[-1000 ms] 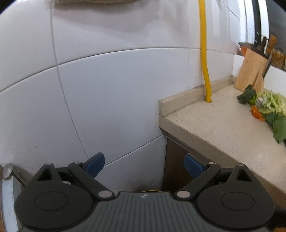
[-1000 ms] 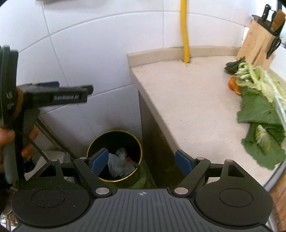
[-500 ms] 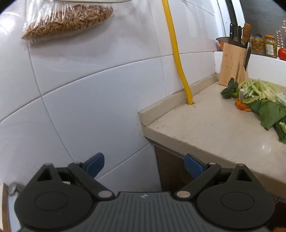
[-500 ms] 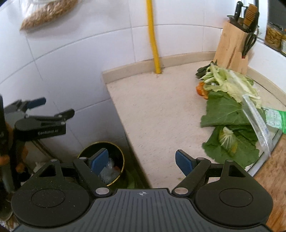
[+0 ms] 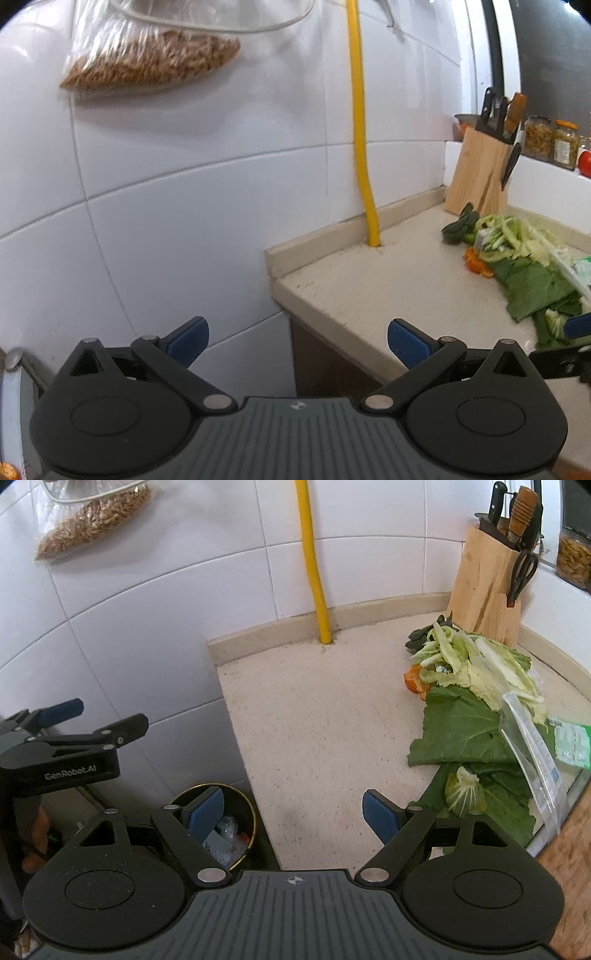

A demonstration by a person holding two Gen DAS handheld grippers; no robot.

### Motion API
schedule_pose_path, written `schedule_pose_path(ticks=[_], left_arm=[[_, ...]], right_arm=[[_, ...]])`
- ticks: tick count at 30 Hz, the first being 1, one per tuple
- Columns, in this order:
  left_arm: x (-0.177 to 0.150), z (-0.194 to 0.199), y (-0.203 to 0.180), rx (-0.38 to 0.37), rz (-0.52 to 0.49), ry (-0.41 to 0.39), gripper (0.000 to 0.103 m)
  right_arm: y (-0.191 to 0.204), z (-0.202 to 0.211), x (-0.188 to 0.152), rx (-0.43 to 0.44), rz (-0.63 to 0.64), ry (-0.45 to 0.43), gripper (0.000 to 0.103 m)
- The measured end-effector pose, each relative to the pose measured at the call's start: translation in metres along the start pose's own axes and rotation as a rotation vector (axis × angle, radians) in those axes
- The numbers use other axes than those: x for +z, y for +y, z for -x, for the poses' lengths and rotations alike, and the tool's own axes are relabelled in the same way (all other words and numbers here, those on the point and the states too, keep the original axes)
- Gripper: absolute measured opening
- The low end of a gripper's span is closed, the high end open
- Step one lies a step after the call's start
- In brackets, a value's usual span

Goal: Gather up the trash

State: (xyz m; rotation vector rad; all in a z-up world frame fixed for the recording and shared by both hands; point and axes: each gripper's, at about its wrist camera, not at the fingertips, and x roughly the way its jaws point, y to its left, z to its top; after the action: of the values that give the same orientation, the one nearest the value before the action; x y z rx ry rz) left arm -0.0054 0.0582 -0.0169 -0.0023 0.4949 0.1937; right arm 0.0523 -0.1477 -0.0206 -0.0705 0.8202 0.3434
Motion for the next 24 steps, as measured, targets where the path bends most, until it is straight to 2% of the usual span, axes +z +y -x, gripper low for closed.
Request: schedule_pose_path(ticks=[7, 14, 18, 24], left_arm=[[0.014, 0.003, -0.030, -0.097, -0.034, -0.027, 0.100], [0.022, -0.003, -0.067, -0.192, -0.079, -0.008, 0.100], [0.024, -0.001, -0.080, -0.199, -0.102, -0.016, 0.100], [0.027, -0.003, -0.080, -0.208, -0.084, -0.010, 0.100]], right_arm=[[-0.014, 0.006, 0.001, -0.024, -0.031, -0.033, 0.087], [-0.034, 0.021, -0.002, -0.079, -0.067, -0.074, 0.087], [-0.046, 0.024, -0.002, -0.102, -0.087, -0.075, 0.088], [-0.051, 0.026, -0.001, -0.109, -0.090, -0.077, 0.090]])
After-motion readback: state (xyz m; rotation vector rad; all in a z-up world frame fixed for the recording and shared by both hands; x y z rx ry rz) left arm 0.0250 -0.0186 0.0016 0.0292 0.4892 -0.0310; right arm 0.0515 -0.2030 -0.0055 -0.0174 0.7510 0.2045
